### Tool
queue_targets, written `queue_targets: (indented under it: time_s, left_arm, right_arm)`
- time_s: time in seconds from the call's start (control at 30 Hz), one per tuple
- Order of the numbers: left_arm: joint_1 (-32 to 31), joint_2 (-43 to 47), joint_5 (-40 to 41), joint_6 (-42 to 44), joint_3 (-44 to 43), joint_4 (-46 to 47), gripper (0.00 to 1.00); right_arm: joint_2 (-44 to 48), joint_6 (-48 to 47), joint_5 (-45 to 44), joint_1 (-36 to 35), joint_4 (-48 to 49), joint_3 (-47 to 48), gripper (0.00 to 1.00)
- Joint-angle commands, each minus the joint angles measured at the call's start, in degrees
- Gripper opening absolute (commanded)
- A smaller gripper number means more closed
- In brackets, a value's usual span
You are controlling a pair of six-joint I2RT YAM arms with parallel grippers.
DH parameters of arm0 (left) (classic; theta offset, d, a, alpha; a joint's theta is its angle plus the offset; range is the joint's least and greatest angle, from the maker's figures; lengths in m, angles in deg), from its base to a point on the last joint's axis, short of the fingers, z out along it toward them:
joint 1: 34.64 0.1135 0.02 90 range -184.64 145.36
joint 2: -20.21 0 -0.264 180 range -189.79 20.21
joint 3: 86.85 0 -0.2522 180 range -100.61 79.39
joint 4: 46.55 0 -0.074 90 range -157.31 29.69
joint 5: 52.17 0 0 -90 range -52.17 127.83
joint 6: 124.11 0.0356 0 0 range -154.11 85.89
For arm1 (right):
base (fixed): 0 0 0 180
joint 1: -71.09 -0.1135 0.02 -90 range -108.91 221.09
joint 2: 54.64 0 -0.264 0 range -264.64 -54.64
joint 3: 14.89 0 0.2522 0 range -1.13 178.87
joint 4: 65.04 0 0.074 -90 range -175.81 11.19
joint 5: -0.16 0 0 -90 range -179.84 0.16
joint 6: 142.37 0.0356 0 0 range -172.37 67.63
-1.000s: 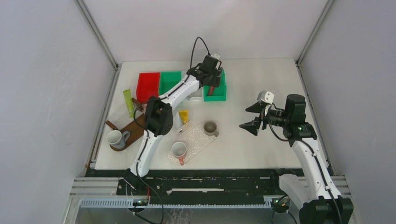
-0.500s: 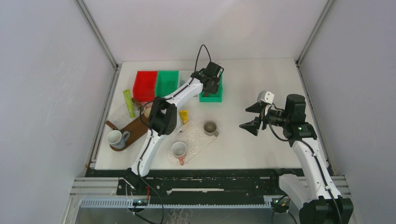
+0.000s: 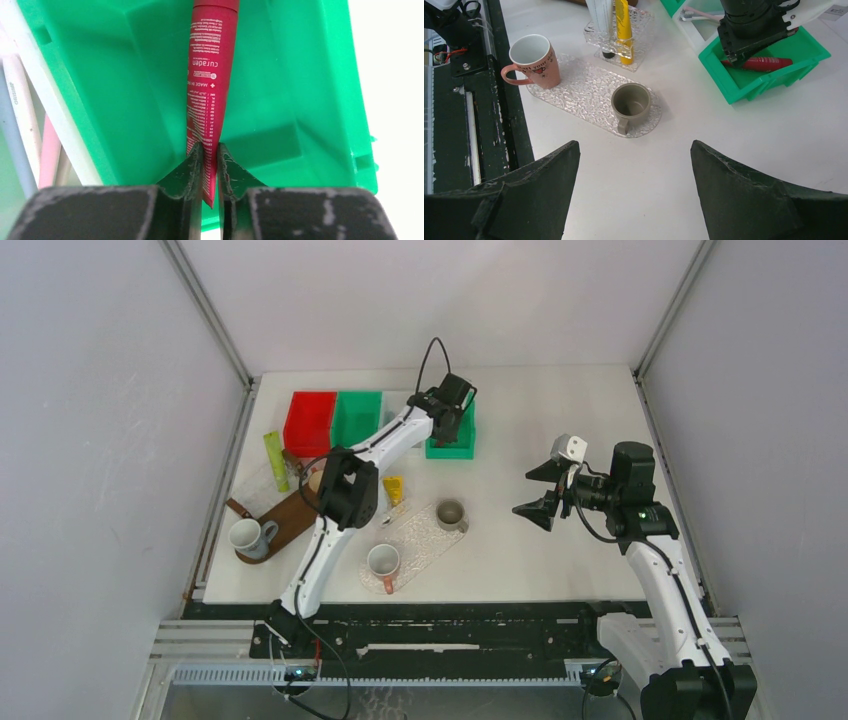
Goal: Prepare toiletry sets of a toothbrush and toothpaste on the tray
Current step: Pick up the toothpaste from the storage box.
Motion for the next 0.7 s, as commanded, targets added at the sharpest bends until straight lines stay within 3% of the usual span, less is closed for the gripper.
queue_targets:
  time_s: [0.0,0.1,0.5,0.67]
  left_arm:
    - [0.11,0.43,-0.81,2.85,-0.52,1.03,0.10]
    - [-0.04,2.27,-1.19,5.11,0.00,2.02,0.00]
    - [-0.37,16.30,-3.71,9.91,7.47,5.78,0.00]
    - [-0.33,24.38,-6.86,9.78,14.96,6.06,0.00]
  right_arm:
    - [0.31,0.13,0.63,-0.09,0.95,1.03,0.89]
    - [0.32,0.12,0.58,-0.08,0.96,0.99,0.89]
    - [0.23,0.04,0.69,0.05,0.85,0.99,0.89]
    - [0.30,-0.30,1.18,0.20,0.61,0.99,0.89]
